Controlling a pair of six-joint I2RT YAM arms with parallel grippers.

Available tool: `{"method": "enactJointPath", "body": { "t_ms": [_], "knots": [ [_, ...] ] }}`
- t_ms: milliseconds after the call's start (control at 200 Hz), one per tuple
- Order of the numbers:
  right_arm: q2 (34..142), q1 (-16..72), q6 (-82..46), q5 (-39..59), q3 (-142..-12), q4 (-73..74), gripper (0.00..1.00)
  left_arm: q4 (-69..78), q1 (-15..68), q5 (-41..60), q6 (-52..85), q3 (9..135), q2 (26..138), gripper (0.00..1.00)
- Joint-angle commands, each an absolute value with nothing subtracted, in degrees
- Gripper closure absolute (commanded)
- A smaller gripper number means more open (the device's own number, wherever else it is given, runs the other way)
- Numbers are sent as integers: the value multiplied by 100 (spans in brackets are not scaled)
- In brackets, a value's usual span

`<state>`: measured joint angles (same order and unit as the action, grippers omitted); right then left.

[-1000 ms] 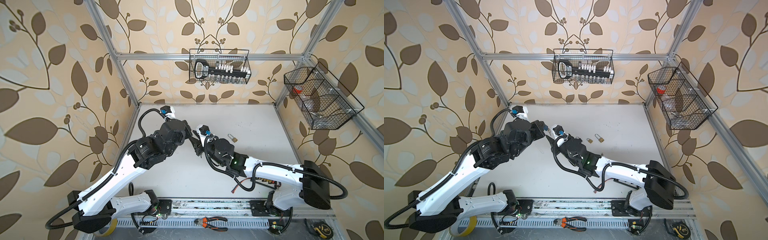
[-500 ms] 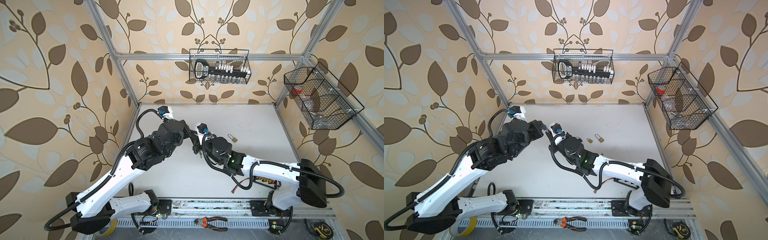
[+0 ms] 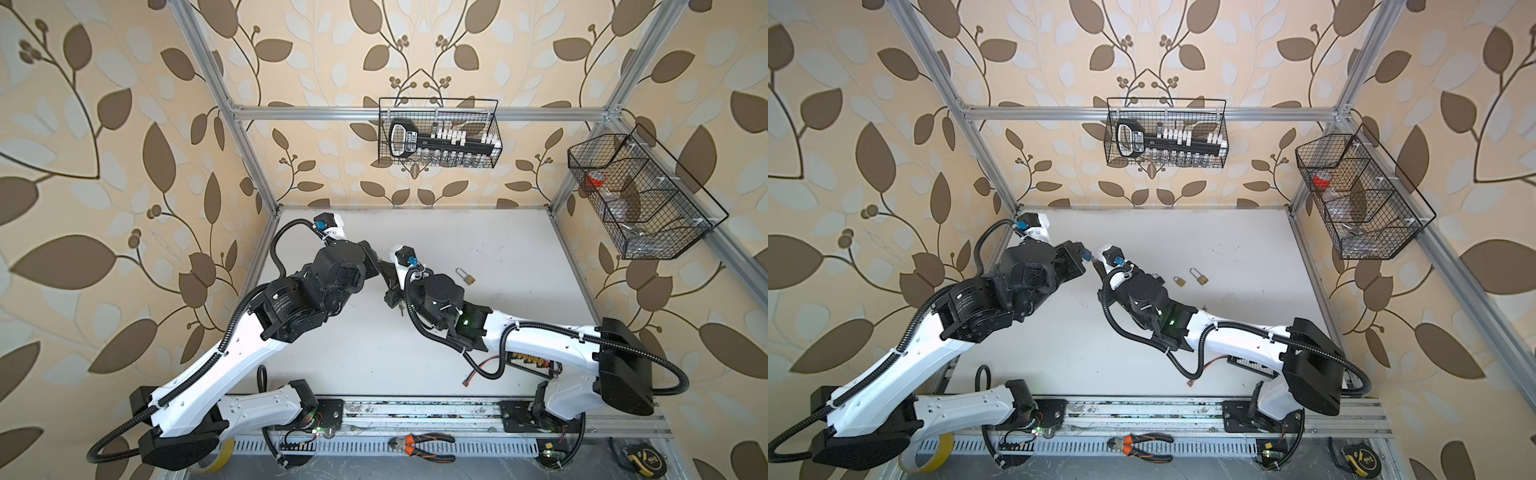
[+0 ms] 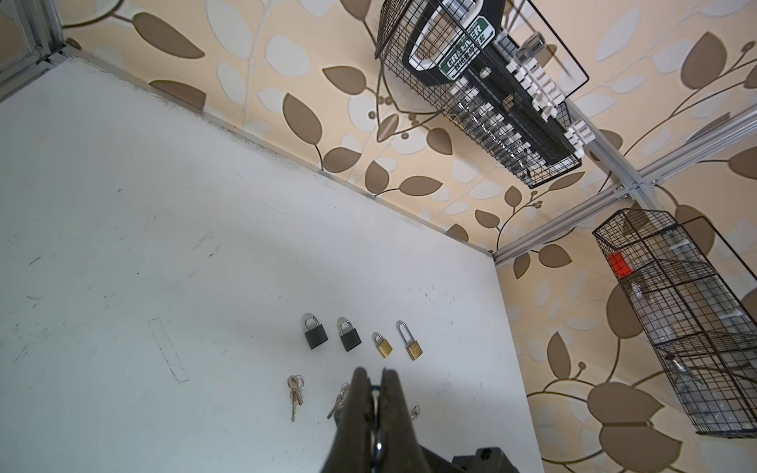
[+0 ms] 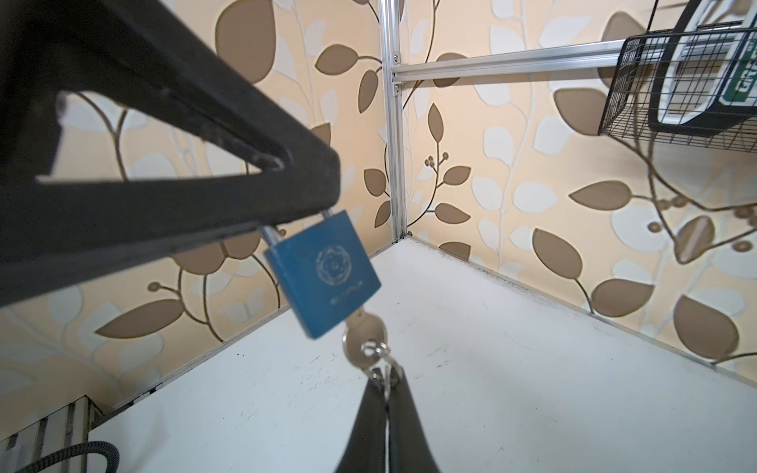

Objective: Lock with the key

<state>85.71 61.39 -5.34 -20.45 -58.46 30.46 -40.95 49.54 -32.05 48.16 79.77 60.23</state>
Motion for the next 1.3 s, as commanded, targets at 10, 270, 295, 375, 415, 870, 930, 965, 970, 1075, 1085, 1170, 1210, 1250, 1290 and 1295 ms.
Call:
{"method": "enactJointPath", "body": {
  "t_ms": [10,270,295,375,415,870,930,965,970,1075,1085,1170,1210,1250,1290,1295],
  "knots": [
    [8265,6170,-615,-2200,-5744,2911,100,-4078,4992,-3513,4860,7942,5841,100],
    [7900,6246,-700,-1519,-5504,2593,100,-3660,4994,-3496,4794,7611,5746,100],
    [7863,6242,-758,-1532,-5479,2591,100,-3638,4992,-3477,4767,7611,5769,100],
    [7753,6247,-950,-1660,-5427,2530,100,-3621,4993,-3437,4701,7639,5833,100],
    [7702,6240,-1055,-1713,-5418,2463,100,-3625,4993,-3429,4706,7632,5845,100],
    [7438,6223,-2316,-1995,-4830,2158,100,-2967,4992,-3575,4858,7104,5441,100],
    [7379,6223,-2359,-2002,-4716,2147,100,-2872,4993,-3569,4860,7012,5348,100],
    [7344,6216,-2382,-2006,-4669,2136,100,-2849,4992,-3597,4860,6968,5296,100],
    [7341,6215,-2386,-2005,-4659,2132,100,-2848,4992,-3605,4860,6960,5289,100],
    [7229,6197,-2391,-2038,-4489,2045,100,-2942,4992,-3727,4818,6916,5183,100],
    [7215,6190,-2397,-2043,-4473,2036,100,-2957,4997,-3738,4812,6917,5176,100],
    [7071,6108,-2479,-2044,-4286,1979,100,-3127,4992,-3813,4720,6959,5126,100],
    [6987,6062,-2519,-2024,-4213,1962,100,-3184,4993,-3843,4709,6953,5091,100],
    [6922,6039,-2554,-1998,-4145,1922,100,-3195,4992,-3865,4704,6921,5050,100],
    [6875,6037,-2548,-1989,-4087,1908,100,-3172,4993,-3882,4721,6871,4996,100],
    [6870,6038,-2549,-1983,-4083,1912,100,-3159,4993,-3883,4720,6863,4985,100]
  ]
}}
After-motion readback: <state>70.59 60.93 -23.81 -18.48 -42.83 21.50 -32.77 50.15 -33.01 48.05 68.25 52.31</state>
